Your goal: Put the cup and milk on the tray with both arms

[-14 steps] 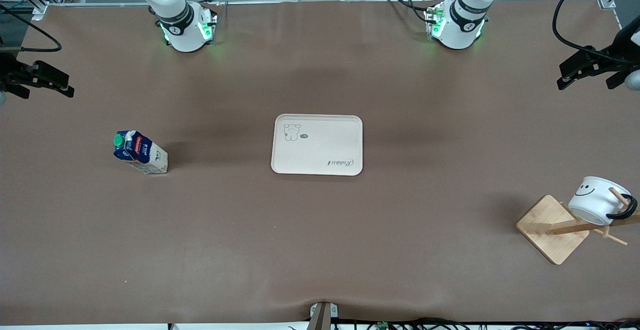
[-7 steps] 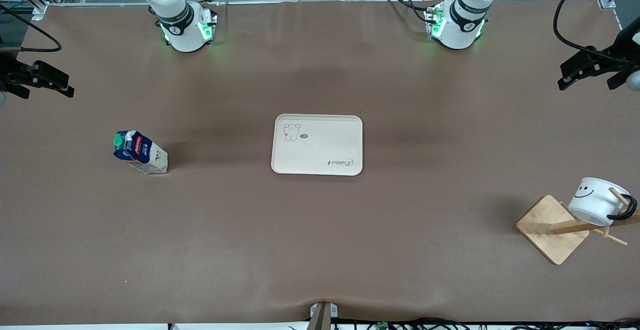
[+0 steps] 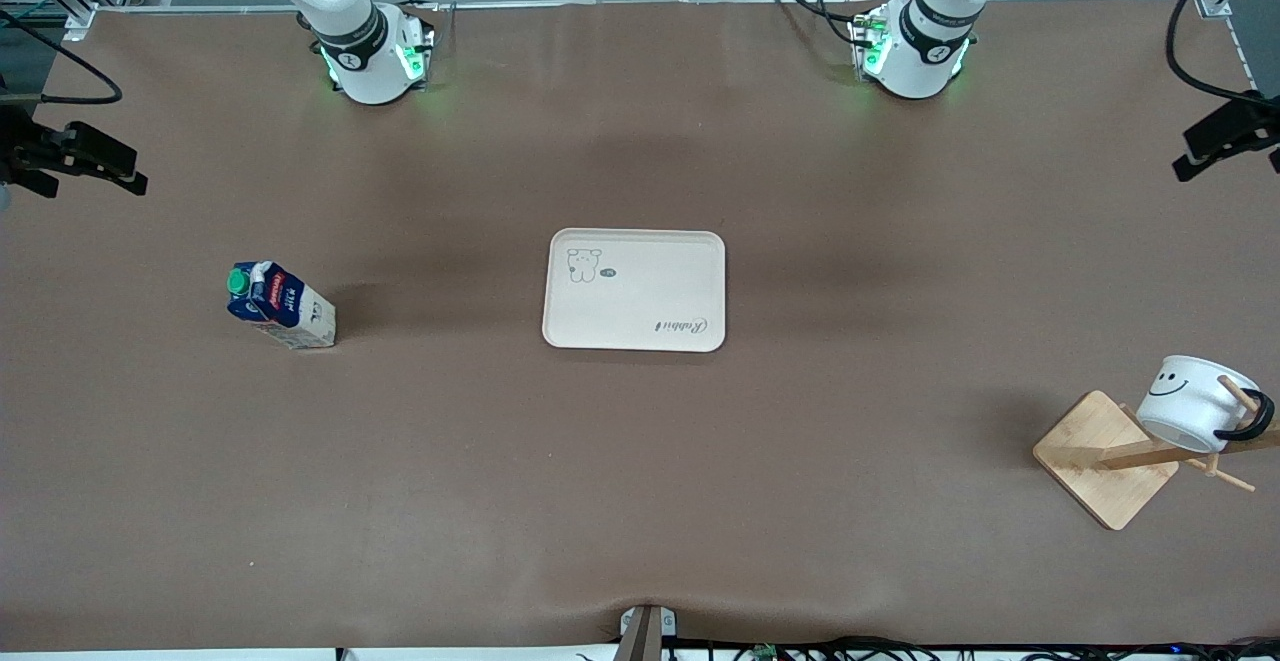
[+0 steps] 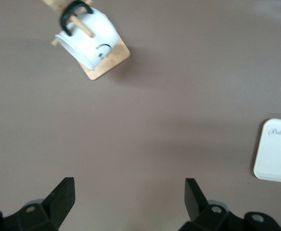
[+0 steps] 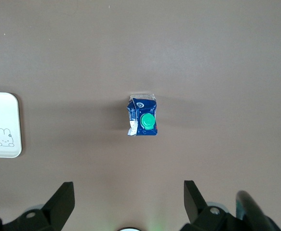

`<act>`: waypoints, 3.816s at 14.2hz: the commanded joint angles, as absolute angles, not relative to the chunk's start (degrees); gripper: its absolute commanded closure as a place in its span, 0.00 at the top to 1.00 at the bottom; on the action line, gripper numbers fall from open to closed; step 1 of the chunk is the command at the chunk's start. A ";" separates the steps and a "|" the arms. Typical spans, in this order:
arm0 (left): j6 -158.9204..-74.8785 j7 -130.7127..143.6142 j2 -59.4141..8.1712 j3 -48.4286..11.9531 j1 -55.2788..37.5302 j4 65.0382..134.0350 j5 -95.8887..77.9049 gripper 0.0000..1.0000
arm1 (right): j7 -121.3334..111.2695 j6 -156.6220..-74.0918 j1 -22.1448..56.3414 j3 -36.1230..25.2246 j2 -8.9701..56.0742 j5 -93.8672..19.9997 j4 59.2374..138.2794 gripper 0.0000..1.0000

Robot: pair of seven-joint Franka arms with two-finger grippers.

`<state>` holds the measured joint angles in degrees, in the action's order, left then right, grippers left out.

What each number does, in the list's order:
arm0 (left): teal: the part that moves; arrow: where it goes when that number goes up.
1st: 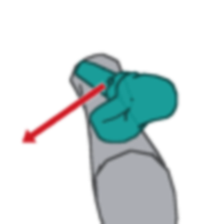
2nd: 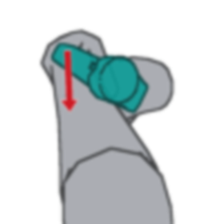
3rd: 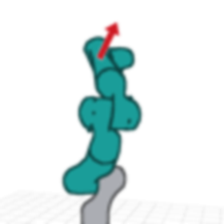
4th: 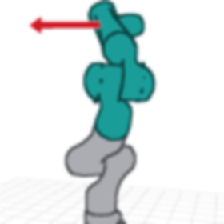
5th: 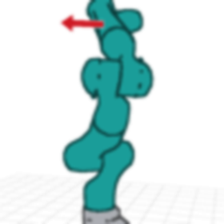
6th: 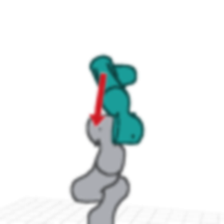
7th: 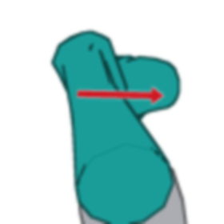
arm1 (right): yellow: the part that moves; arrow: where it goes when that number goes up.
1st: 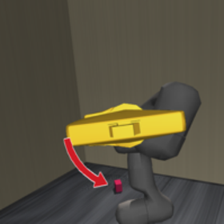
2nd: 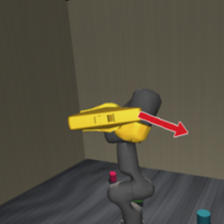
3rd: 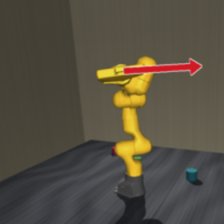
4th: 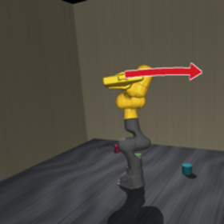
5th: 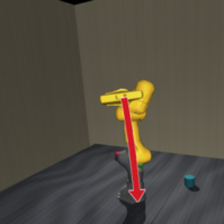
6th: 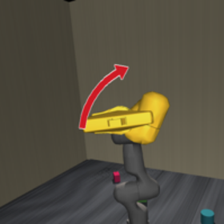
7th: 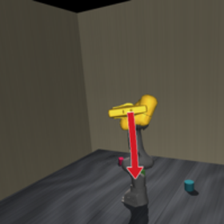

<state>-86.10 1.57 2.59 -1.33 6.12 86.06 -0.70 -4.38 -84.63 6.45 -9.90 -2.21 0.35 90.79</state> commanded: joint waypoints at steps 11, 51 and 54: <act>-118.62 0.88 3.60 -1.49 16.61 105.45 -8.00 1.00 | -3.43 -84.37 6.33 -9.76 -2.64 0.97 90.62 1.00; -147.14 -43.51 -6.51 -5.36 17.40 115.57 -50.27 0.00 | -3.60 -87.63 5.45 -9.93 5.80 -0.18 88.77 1.00; -144.06 -43.07 -4.32 -5.27 17.40 117.24 -50.10 0.00 | -3.43 -87.72 5.45 -9.93 9.64 -0.18 88.95 1.00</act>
<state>-146.36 -42.10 -7.39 -4.30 17.30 115.07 -48.92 -4.13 -88.29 5.98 -10.33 6.15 0.36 90.10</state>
